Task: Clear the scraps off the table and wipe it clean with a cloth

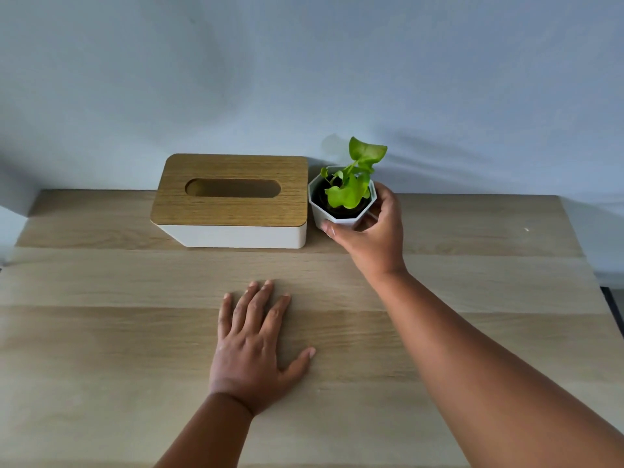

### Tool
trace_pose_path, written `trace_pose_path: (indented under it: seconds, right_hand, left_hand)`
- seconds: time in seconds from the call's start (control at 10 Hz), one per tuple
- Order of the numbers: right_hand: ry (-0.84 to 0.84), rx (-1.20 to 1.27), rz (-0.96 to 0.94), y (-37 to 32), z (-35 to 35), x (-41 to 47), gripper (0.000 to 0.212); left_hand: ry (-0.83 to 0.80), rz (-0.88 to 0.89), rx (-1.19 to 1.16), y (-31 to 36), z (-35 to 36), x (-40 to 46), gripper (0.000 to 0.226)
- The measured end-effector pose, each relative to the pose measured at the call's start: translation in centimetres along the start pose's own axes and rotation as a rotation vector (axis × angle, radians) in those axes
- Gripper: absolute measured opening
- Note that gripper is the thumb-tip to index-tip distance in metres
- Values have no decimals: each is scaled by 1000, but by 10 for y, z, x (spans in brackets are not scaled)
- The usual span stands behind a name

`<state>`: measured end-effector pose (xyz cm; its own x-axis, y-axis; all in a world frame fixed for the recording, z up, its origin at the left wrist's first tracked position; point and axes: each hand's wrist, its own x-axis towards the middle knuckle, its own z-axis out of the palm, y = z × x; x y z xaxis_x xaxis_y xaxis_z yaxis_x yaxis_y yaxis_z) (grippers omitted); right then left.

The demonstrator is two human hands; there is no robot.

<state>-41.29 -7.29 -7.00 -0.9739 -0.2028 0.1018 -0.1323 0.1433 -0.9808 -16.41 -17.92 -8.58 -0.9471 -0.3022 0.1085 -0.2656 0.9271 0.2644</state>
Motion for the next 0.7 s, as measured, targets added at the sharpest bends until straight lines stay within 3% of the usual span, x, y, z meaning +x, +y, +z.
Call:
trace_pose_path:
  seconds: [0.3,0.6,0.7]
  right_hand:
    - [-9,-17,-4,5,3,1,96]
    - [-88,-140,-15,7,-13,-8,114]
    - [-114,-328,-108,3,-29,-29,94]
  left_hand:
    - [-17,-6,14,-1,0,1,88]
    - [1,-7,7,0,-2,1,88]
    - [-6,-6,-4,1,-4,2,88]
